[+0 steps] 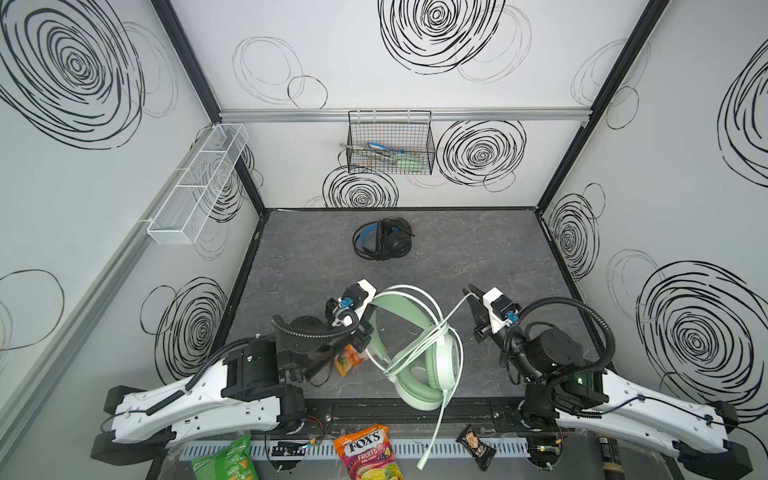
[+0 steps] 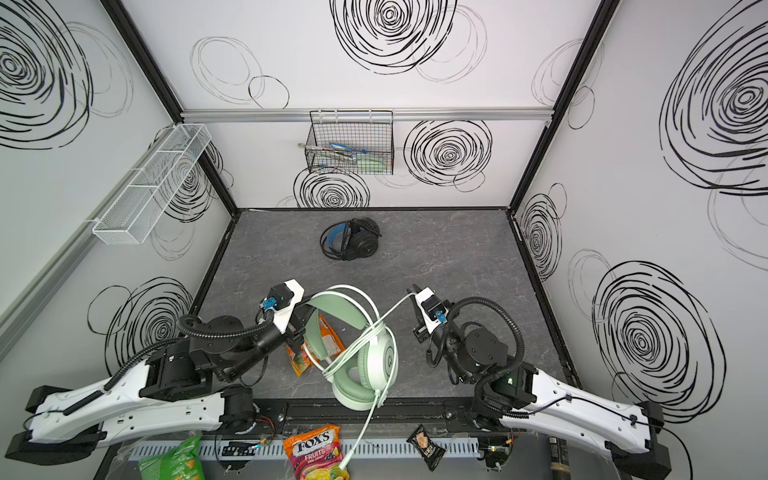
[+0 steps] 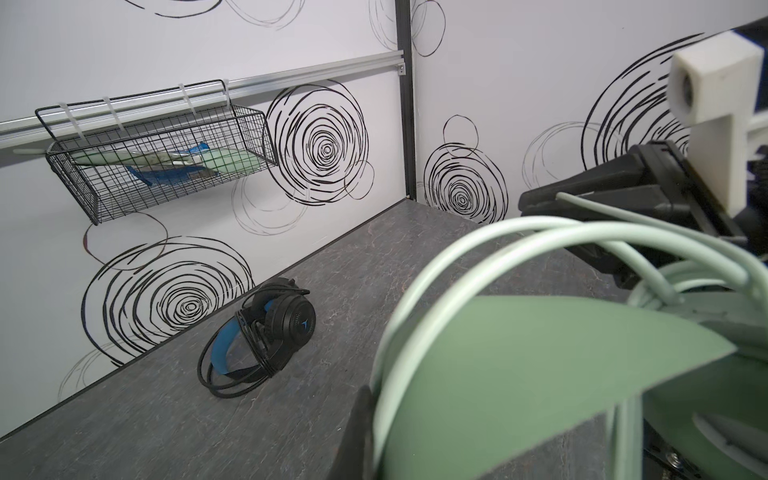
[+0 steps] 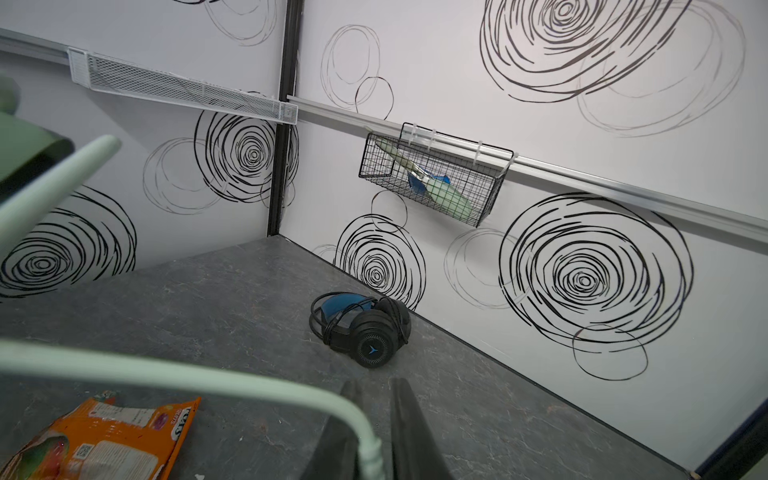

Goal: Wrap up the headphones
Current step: 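Carry the wrapped headset farther away and set it down with the left gripper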

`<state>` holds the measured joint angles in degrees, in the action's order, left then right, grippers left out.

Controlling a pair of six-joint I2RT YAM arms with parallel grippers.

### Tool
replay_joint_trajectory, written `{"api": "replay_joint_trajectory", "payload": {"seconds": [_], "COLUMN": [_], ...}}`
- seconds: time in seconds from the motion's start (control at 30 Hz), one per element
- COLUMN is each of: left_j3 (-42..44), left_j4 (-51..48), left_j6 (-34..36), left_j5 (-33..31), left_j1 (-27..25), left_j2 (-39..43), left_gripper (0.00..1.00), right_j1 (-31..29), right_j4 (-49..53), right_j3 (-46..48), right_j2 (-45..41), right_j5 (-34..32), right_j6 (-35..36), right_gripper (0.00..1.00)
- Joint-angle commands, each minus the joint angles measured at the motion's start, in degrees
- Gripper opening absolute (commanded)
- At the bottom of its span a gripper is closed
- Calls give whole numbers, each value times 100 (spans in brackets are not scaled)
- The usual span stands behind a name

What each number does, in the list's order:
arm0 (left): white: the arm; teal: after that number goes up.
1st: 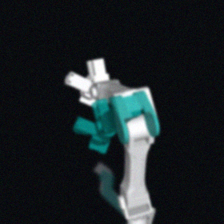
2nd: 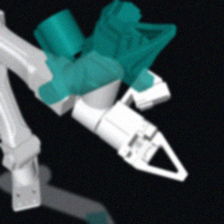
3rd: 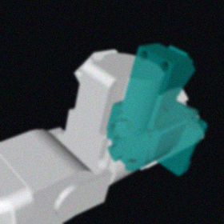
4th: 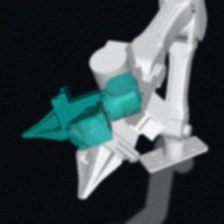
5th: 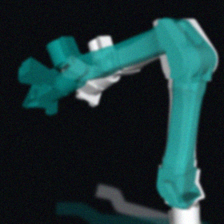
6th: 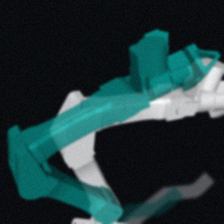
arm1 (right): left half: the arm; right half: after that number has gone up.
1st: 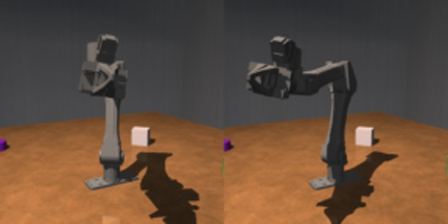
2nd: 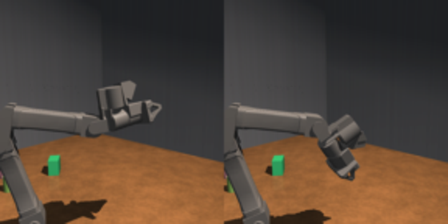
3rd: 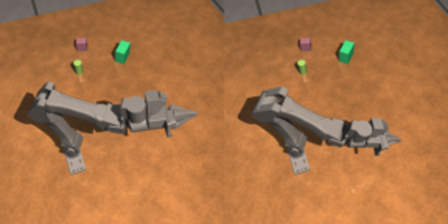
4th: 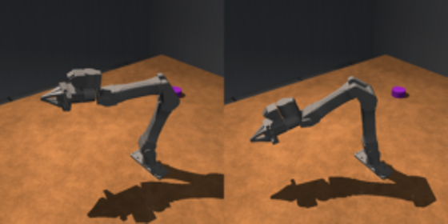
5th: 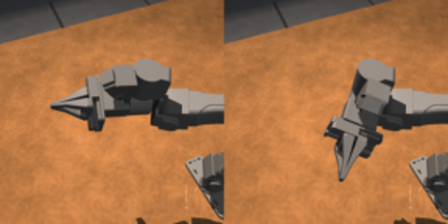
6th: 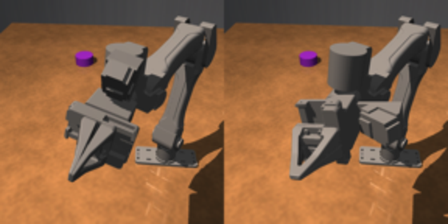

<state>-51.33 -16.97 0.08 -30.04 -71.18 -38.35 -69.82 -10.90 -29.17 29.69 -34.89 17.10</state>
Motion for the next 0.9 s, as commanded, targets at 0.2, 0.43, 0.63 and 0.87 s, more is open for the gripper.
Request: {"api": "replay_joint_trajectory", "payload": {"seconds": [0.2,0.43,0.63,0.87], "left_j3": [-533,-580,-622,-598], "left_j4": [819,784,678,828], "left_j6": [-653,-1013,-1367,-1658], "left_j5": [108,365,597,684], "left_j1": [258,772,1349,1832], "left_j2": [-316,-609,-799,-1090], "left_gripper": [0,0,0,0], "right_j1": [109,119,126,246], "right_j4": [-572,-944,-660,-111], "right_j3": [465,910,1084,1067], "right_j2": [-6,-467,-812,-1068], "right_j5": [1232,1742,714,-712], "right_j6": [-326,-368,-847,-1414], "right_gripper": [24,26,46,73]}}
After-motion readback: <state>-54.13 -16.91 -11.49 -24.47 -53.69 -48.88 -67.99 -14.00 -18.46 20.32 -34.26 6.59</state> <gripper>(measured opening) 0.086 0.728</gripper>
